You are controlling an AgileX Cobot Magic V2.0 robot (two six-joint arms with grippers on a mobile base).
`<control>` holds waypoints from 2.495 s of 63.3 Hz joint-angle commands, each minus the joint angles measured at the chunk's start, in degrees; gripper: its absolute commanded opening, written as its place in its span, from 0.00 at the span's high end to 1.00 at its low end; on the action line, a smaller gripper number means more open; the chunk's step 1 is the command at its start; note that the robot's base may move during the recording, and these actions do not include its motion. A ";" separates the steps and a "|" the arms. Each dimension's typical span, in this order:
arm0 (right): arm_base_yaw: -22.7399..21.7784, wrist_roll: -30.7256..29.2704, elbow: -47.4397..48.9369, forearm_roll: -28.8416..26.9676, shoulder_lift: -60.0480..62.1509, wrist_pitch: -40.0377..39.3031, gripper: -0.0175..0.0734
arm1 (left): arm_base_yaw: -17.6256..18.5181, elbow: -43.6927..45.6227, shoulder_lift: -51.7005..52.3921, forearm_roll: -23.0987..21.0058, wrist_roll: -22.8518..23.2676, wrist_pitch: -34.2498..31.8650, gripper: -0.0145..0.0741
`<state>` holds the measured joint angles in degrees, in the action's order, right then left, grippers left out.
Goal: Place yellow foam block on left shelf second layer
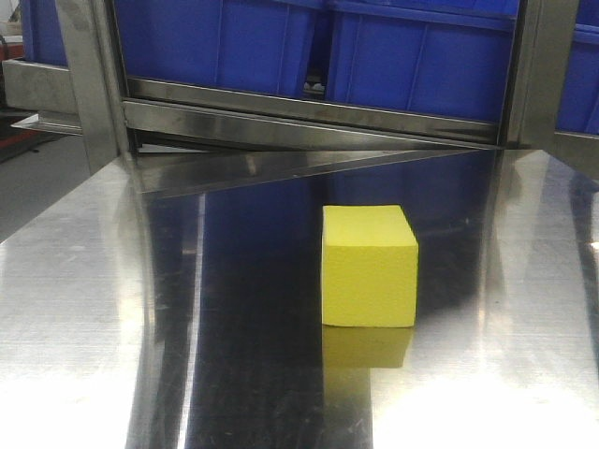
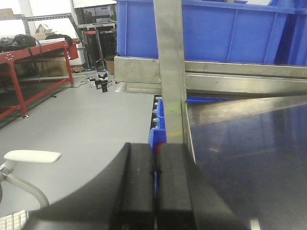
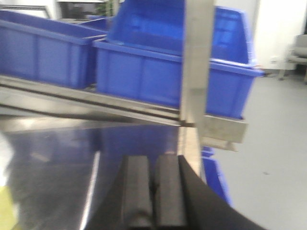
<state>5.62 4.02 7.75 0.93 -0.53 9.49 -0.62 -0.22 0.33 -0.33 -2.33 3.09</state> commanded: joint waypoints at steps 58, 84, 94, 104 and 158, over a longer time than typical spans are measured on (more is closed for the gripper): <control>23.02 18.54 32.45 4.55 -55.28 14.76 0.12 | 0.23 -1.40 0.95 -0.29 0.22 -4.73 0.70; 32.78 40.16 56.47 10.42 -79.00 34.39 0.12 | 0.23 -1.40 0.95 -0.29 0.22 -4.73 0.70; 34.79 44.47 64.38 10.42 -86.23 41.42 0.12 | 0.23 -1.40 0.95 -0.29 0.22 -4.73 0.70; 35.72 45.05 70.41 10.42 -91.66 46.47 0.12 | 0.23 -1.40 0.95 -0.29 0.22 -4.73 0.70; 37.64 46.34 71.26 10.16 -100.07 46.01 0.12 | 0.23 -1.40 0.95 -0.29 0.22 -4.73 0.70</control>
<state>43.36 50.29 77.28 9.79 -102.42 56.33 -0.62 -0.22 0.33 -0.33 -2.33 3.09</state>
